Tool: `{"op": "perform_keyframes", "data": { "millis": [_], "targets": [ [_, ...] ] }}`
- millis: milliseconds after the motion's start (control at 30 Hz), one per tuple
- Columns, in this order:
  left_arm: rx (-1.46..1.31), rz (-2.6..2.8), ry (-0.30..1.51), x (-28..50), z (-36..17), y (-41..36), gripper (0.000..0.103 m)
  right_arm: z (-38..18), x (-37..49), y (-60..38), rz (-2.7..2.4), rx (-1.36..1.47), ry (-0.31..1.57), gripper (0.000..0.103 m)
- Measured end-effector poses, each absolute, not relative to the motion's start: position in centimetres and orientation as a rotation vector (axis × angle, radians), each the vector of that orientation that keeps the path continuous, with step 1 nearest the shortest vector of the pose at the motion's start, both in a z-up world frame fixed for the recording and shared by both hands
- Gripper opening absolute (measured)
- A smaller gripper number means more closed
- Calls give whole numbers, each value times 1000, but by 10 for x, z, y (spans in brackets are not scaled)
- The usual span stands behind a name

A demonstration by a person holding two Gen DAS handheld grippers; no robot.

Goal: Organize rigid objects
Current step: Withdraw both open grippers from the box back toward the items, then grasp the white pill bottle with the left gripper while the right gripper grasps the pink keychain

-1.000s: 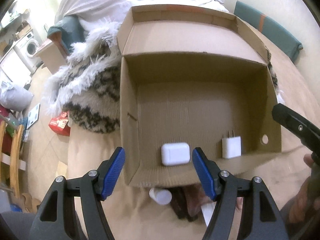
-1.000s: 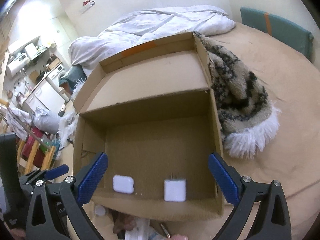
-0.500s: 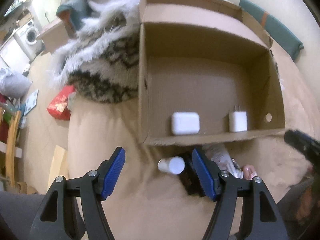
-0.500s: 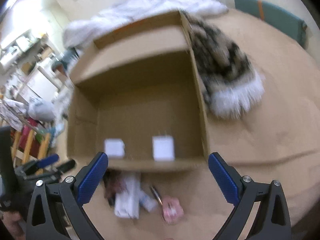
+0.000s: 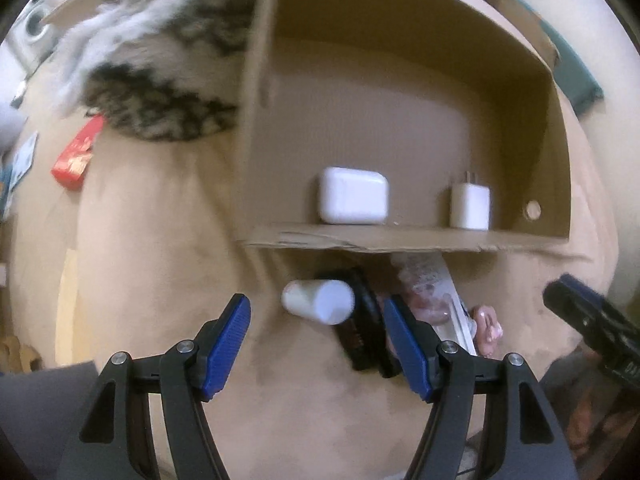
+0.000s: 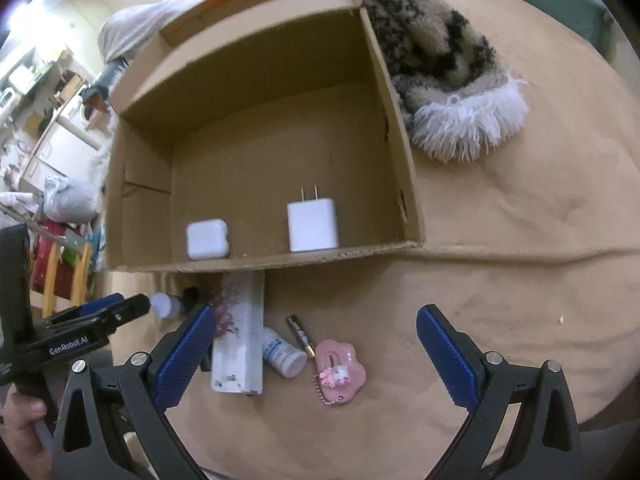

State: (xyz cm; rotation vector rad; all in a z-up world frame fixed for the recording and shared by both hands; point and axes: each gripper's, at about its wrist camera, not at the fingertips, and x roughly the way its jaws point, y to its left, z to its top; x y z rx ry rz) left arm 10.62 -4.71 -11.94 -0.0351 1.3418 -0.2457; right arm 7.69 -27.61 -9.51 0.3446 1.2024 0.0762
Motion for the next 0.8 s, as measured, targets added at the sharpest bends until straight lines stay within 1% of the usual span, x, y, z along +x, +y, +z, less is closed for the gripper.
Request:
{"op": "perform_keyframes", "data": {
  "millis": [100, 133, 167, 200, 300, 333, 433, 567, 667, 767, 800],
  "targets": [
    [47, -244, 1356, 110, -132, -63, 66, -97, 81, -274, 87, 355, 1202, 103],
    [57, -243, 1371, 112, -137, -66, 56, -98, 81, -273, 88, 352, 1202, 103],
    [45, -251, 1382, 114, -140, -66, 39, -99, 81, -273, 89, 348, 1203, 103],
    [18, -259, 1403, 116, -143, -63, 34, -100, 82, -272, 90, 347, 1205, 103],
    [-18, -248, 1414, 122, -147, -55, 31, -102, 82, -273, 92, 359, 1213, 103],
    [-18, -232, 1415, 123, -147, -52, 28, -104, 82, -274, 91, 367, 1219, 103],
    [-31, -196, 1411, 126, -145, -40, 24, -112, 84, -278, 86, 397, 1251, 103],
    [-51, -193, 1440, 128, -153, -35, 24, -122, 85, -281, 48, 378, 1300, 103],
    [25, -191, 1436, 131, -159, -47, 24, -131, 85, -285, 52, 407, 1334, 103],
    [29, -184, 1449, 133, -162, -46, 24, -141, 85, -282, 69, 402, 1381, 103],
    [27, -182, 1455, 133, -164, -45, 24, -145, 83, -280, 79, 399, 1397, 91]
  ]
}}
